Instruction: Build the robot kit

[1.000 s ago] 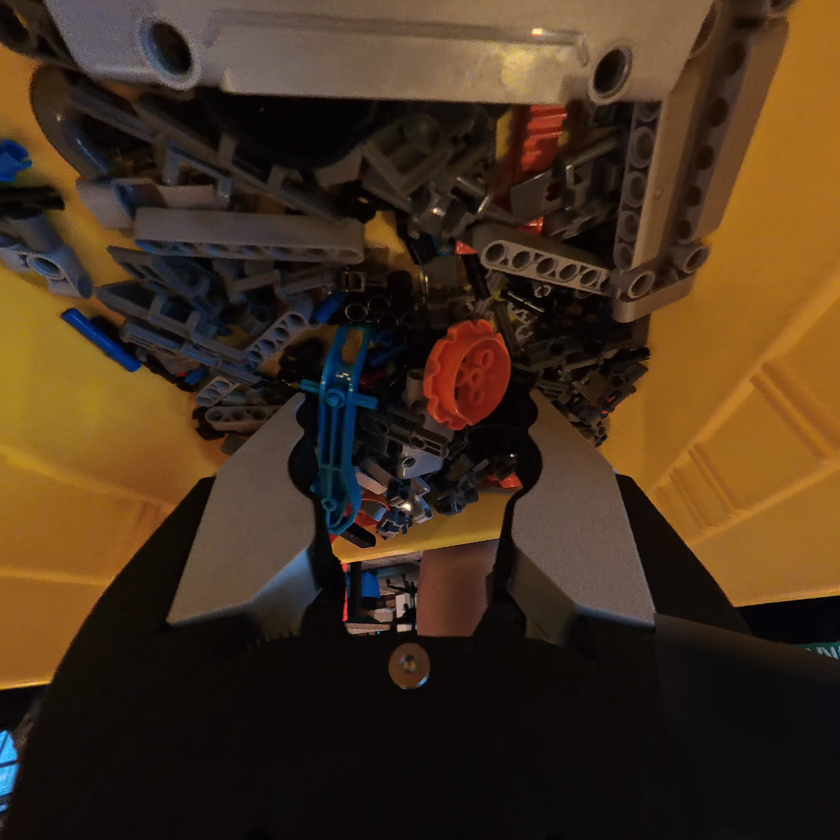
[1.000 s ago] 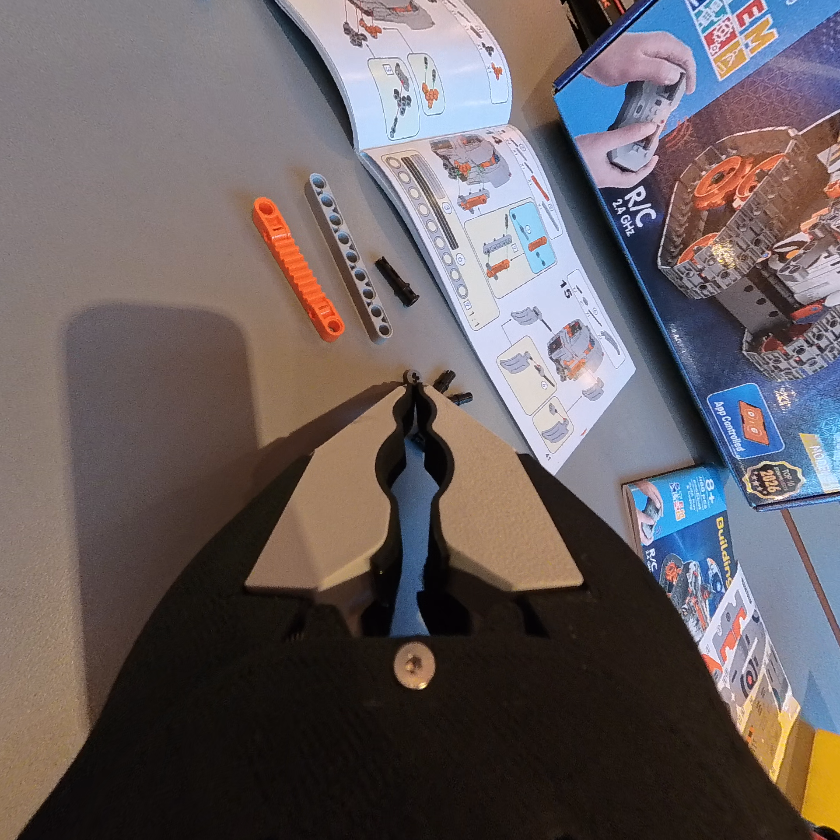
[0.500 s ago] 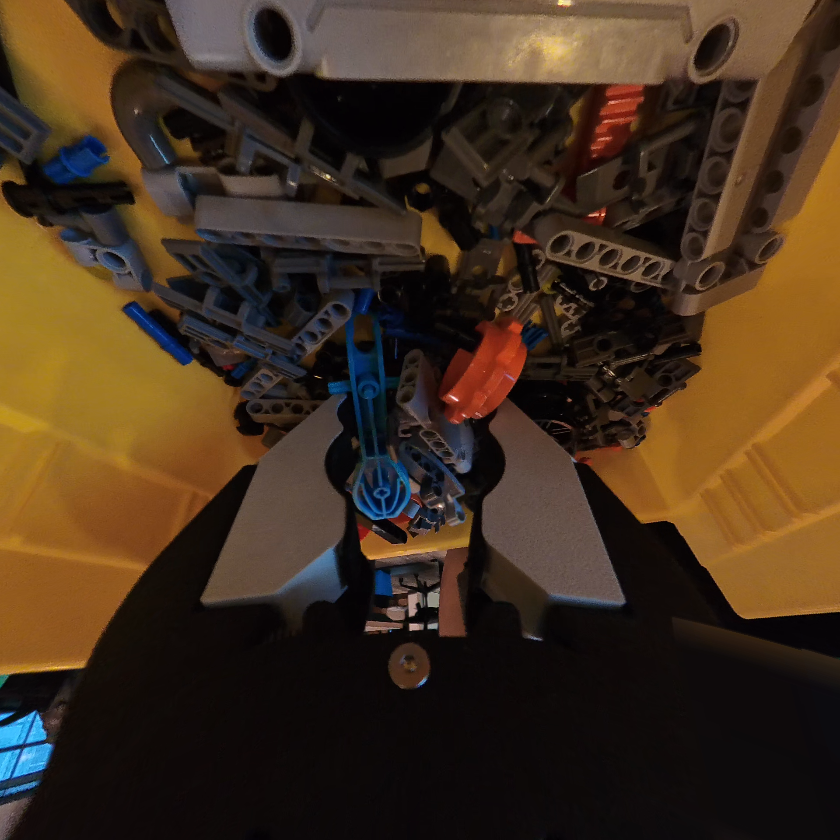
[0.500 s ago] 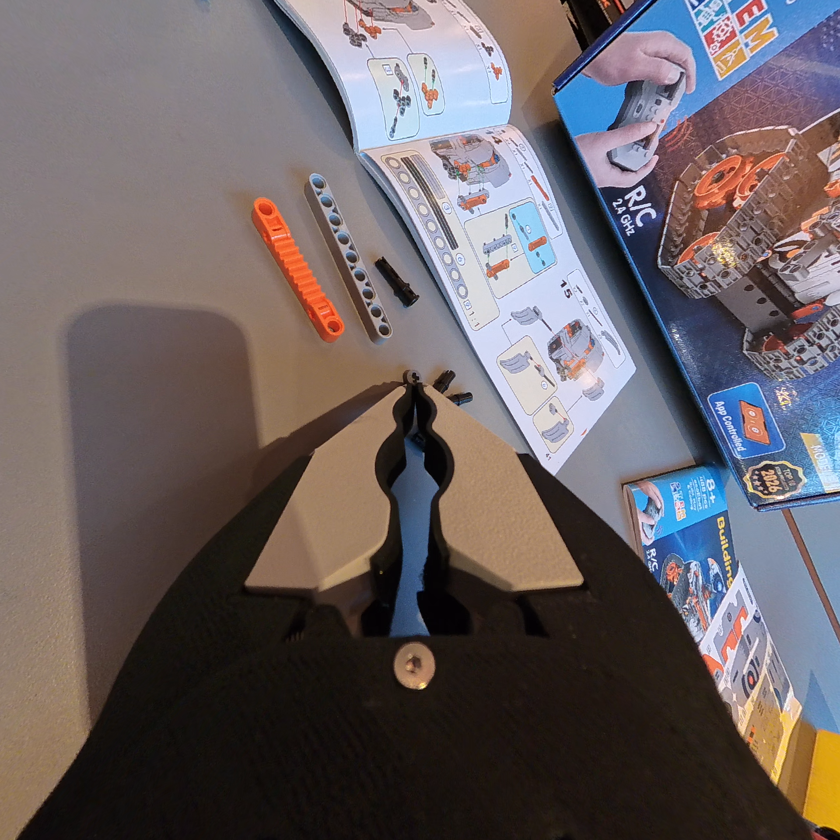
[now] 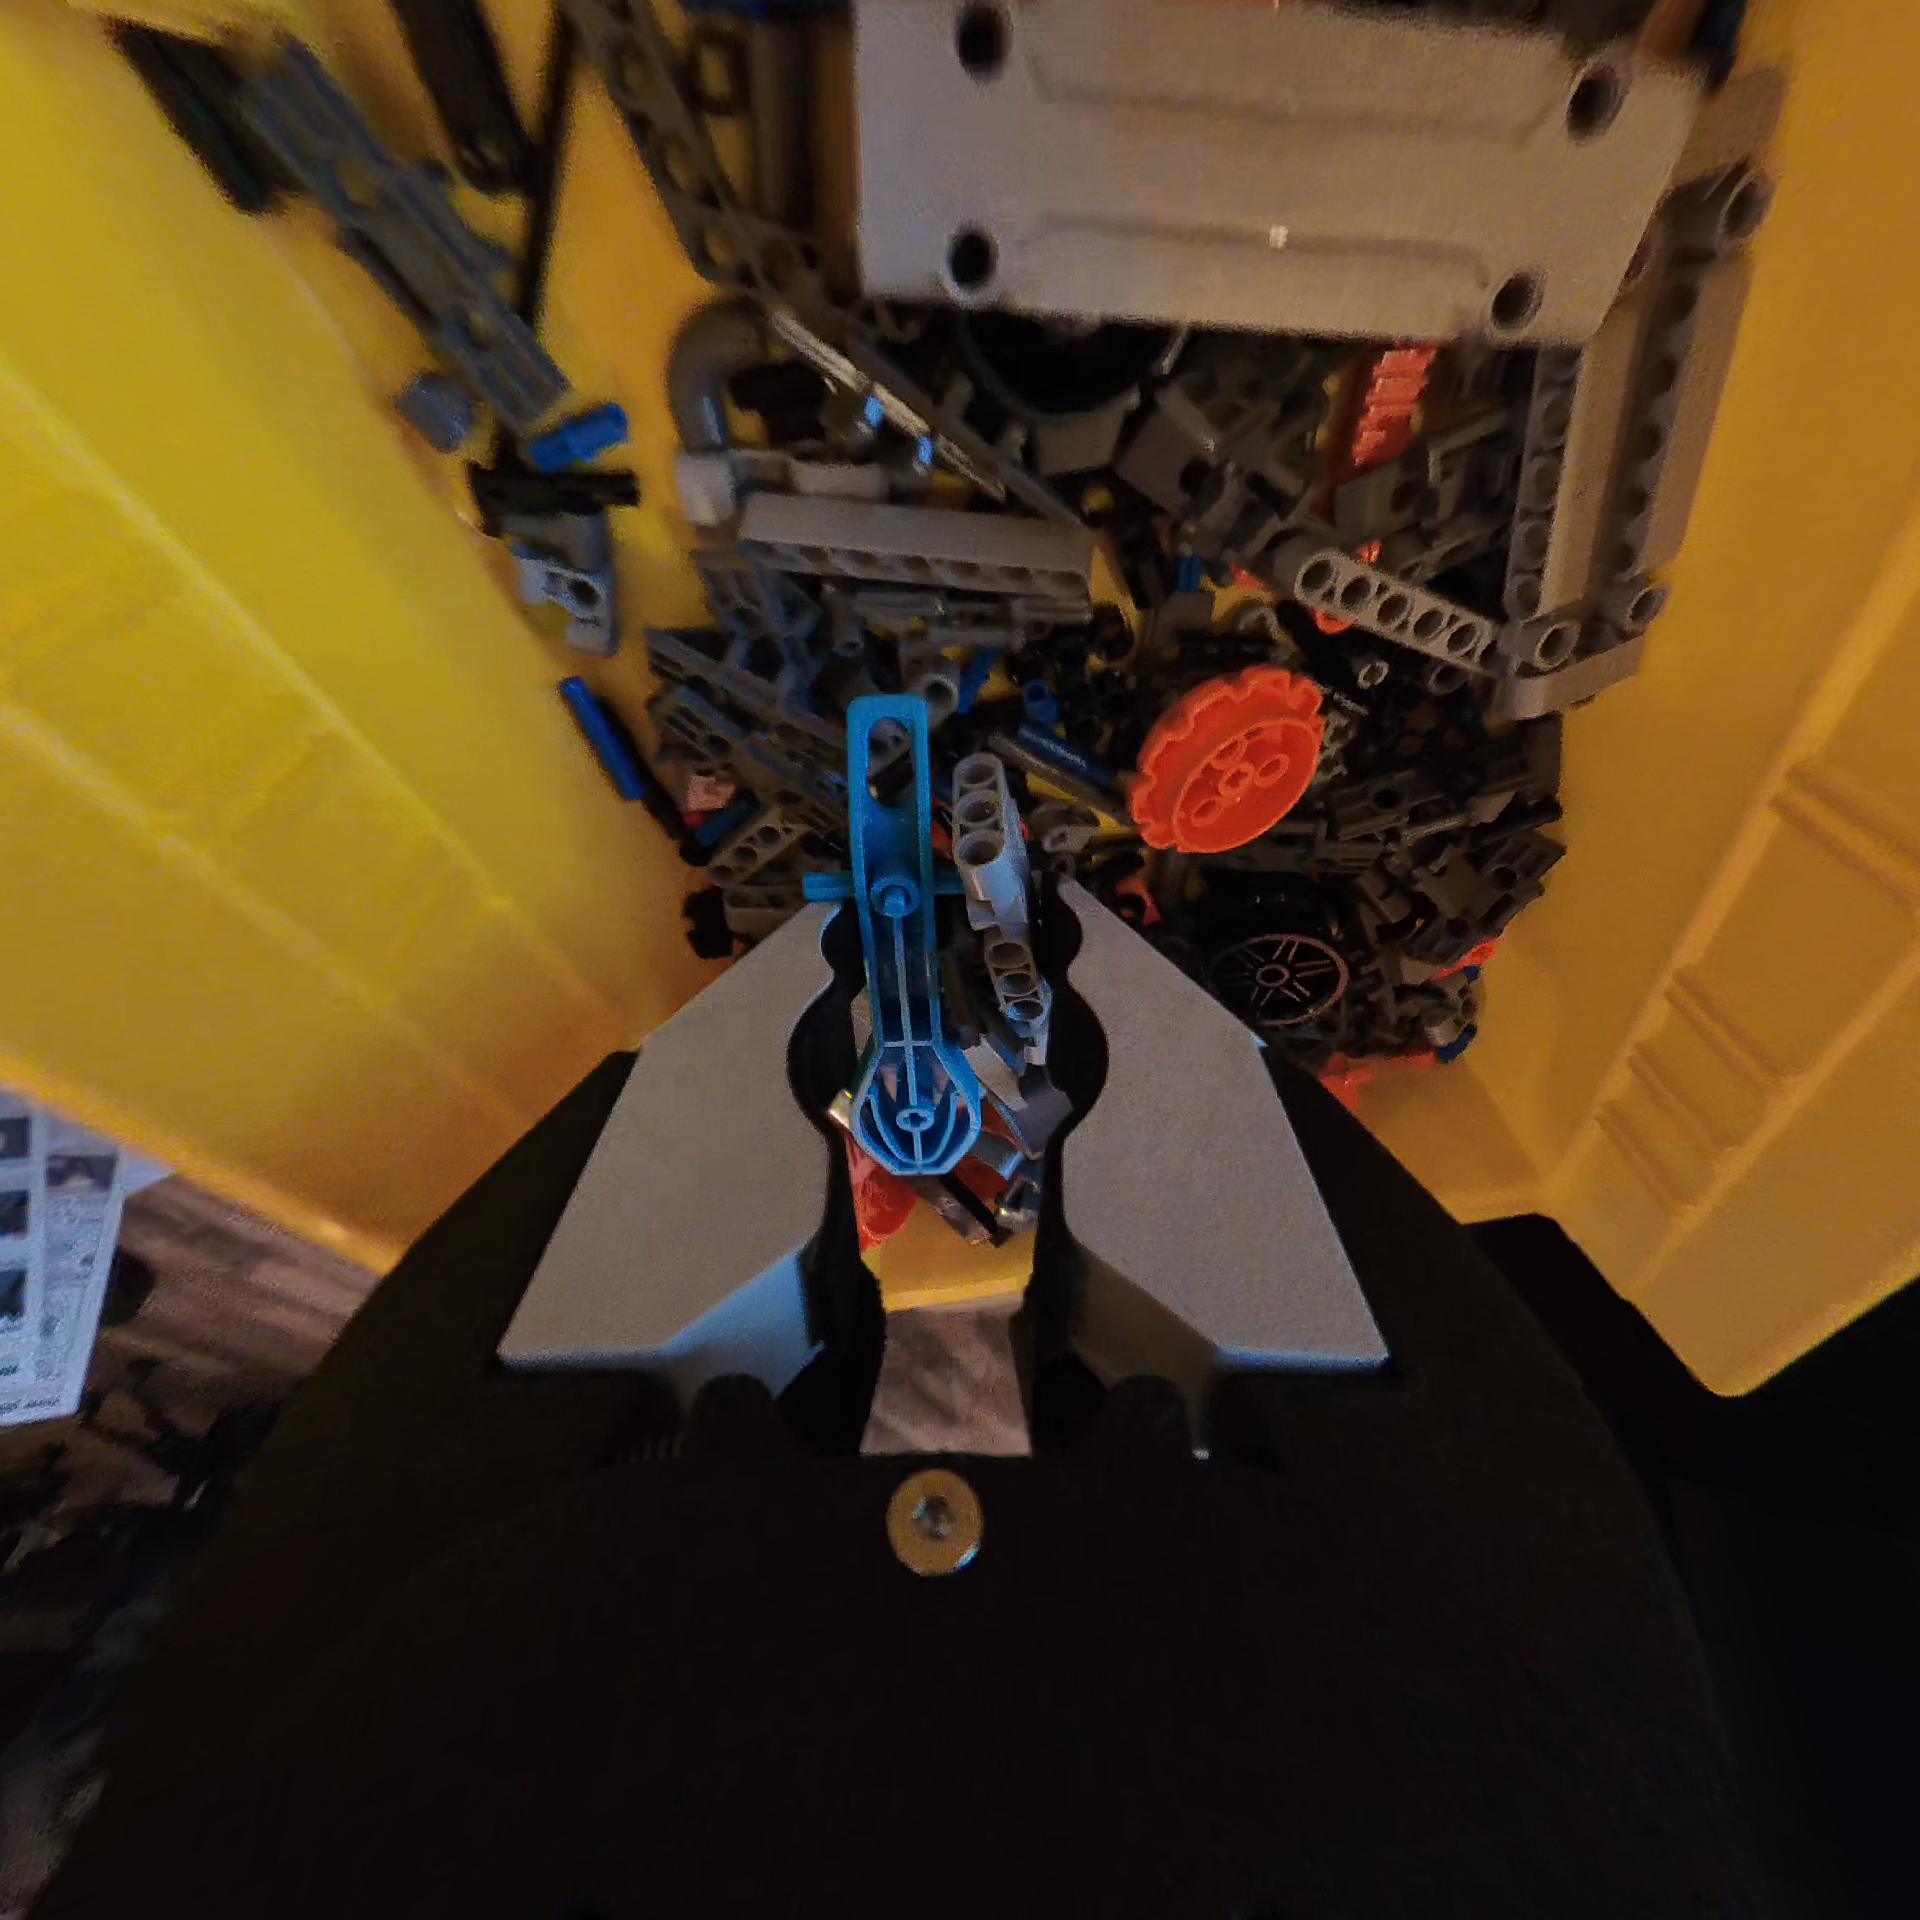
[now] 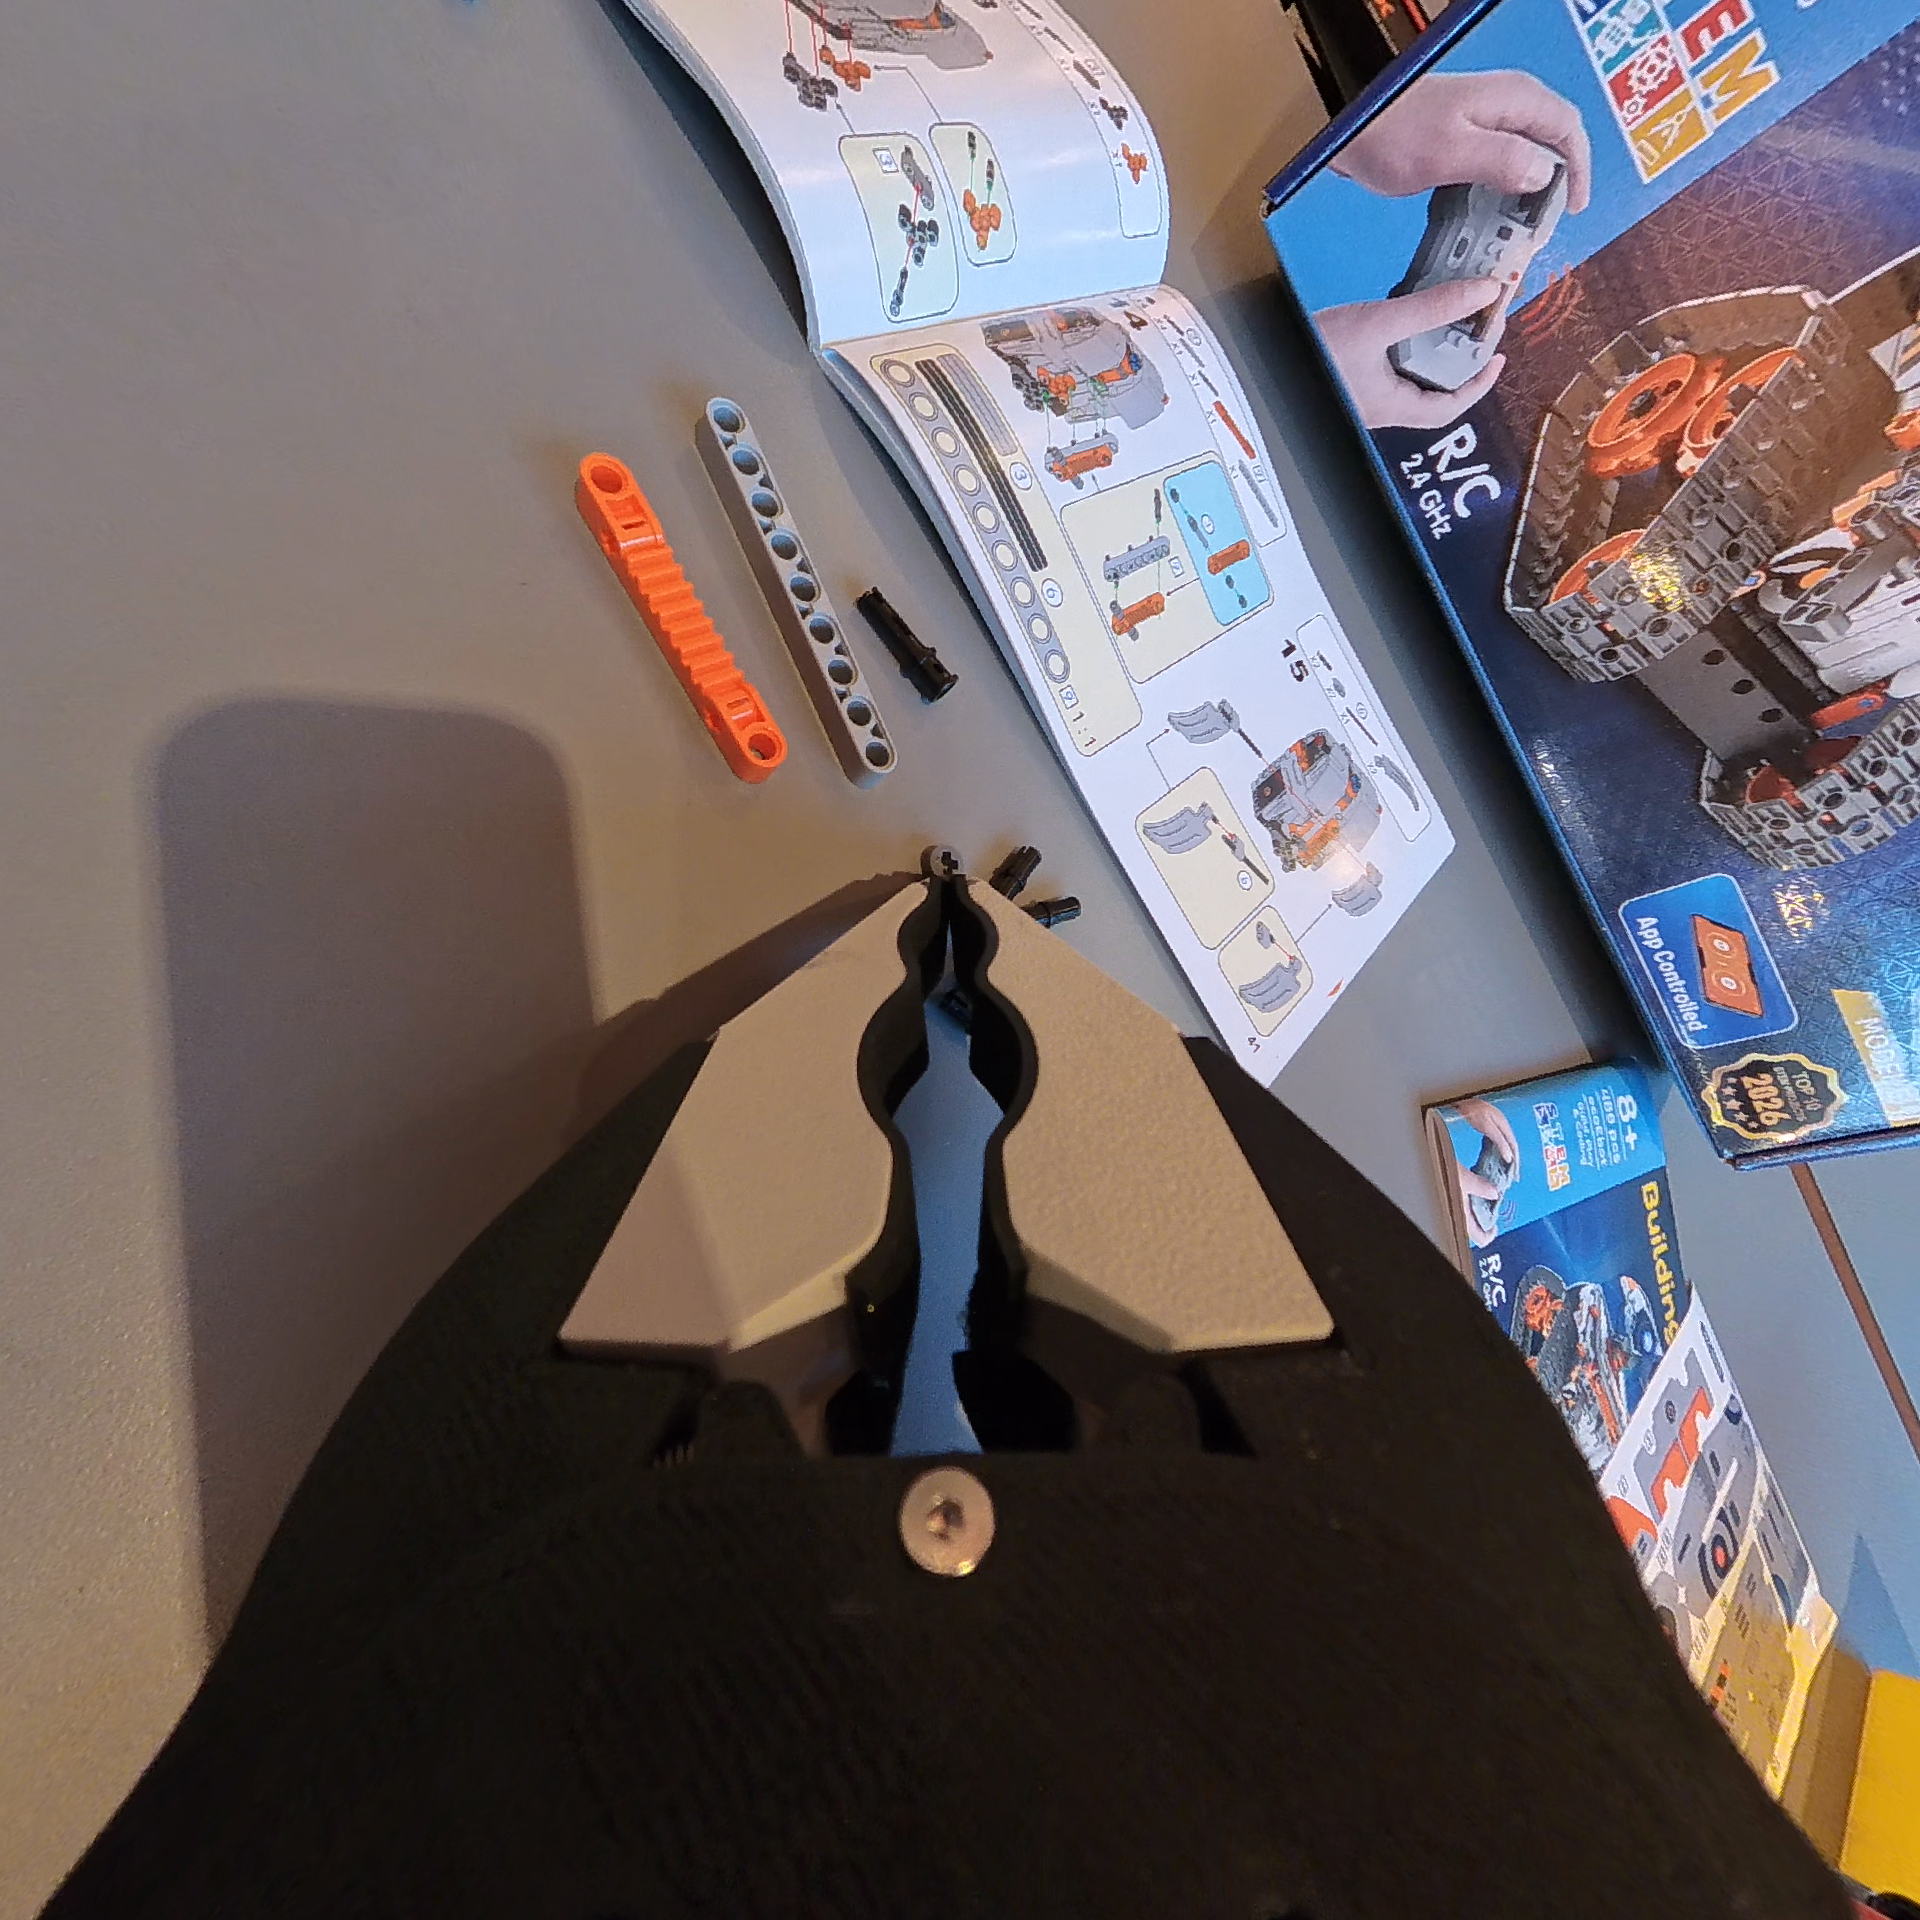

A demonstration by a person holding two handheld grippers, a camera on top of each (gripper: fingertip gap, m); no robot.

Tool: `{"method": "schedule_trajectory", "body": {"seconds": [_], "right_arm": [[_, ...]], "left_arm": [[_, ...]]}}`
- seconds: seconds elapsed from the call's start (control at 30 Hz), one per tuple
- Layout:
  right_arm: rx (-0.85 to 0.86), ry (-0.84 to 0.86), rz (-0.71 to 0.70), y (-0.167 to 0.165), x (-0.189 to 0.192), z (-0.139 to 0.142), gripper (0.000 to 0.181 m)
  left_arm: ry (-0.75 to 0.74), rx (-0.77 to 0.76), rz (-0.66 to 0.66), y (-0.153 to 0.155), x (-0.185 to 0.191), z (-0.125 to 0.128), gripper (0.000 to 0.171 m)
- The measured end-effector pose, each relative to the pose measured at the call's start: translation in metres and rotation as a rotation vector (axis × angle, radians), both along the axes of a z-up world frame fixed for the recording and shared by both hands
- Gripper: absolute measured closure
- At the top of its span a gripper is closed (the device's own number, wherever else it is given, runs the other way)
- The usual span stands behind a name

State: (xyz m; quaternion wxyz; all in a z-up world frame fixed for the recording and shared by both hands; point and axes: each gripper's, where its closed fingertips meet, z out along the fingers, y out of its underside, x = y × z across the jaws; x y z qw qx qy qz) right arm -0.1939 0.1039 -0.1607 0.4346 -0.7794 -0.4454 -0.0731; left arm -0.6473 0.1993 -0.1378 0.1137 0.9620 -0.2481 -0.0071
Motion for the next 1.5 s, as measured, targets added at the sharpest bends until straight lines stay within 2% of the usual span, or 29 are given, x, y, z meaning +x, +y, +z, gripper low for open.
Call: {"method": "schedule_trajectory", "body": {"seconds": [0.2,0.33,0.47,0.53,0.63,0.7,0.77,0.83,0.9,1.03,1.2,1.3,1.37,1.43,1.5], "right_arm": [[0.0,0.002,-0.001,0.0,0.0,0.0,0.181],[0.0,0.003,-0.001,0.0,0.0,0.0,0.181],[0.0,0.004,-0.001,0.0,0.0,0.0,0.181],[-0.001,0.005,-0.001,0.0,0.0,0.0,0.181],[-0.002,0.007,-0.001,0.0,0.0,0.0,0.181],[-0.001,0.005,0.0,0.0,0.0,0.0,0.181],[0.0,0.004,0.0,0.0,0.0,0.0,0.181],[-0.001,0.004,-0.001,0.0,0.0,0.0,0.181],[0.0,0.002,-0.001,0.0,0.0,0.0,0.181],[0.0,0.004,-0.001,0.0,0.0,0.0,0.181],[-0.002,0.007,-0.001,0.0,0.0,0.0,0.181],[-0.001,0.005,0.0,0.0,0.0,0.0,0.181],[-0.001,0.005,0.0,0.0,0.0,0.0,0.181],[0.0,0.006,0.0,0.0,0.0,0.0,0.181],[0.0,0.004,0.0,0.0,0.0,0.0,0.181]], "left_arm": [[-0.052,0.19,0.018,0.043,0.007,0.011,0.143],[-0.035,0.214,-0.014,0.057,0.009,0.002,0.142],[0.016,0.215,0.028,0.063,-0.001,-0.005,0.141],[0.017,0.212,0.048,0.059,-0.002,-0.002,0.123],[-0.001,0.211,0.064,0.047,0.004,0.01,0.112],[-0.023,0.209,0.069,0.036,0.013,0.017,0.111],[-0.098,0.167,0.057,0.021,0.033,0.019,0.106],[-0.11,0.119,0.024,0.01,0.046,0.014,0.095],[-0.078,0.07,-0.006,0.002,0.049,0.005,0.098],[0.073,-0.106,-0.039,-0.027,0.027,-0.013,0.099],[0.144,-0.136,0.051,-0.033,0.004,-0.015,0.11],[0.181,-0.172,0.051,-0.04,-0.009,-0.015,0.119],[0.206,-0.185,0.048,-0.045,-0.017,-0.013,0.133],[0.194,-0.211,0.058,-0.049,-0.021,-0.013,0.134],[0.183,-0.203,0.076,-0.047,-0.024,-0.011,0.143]]}}
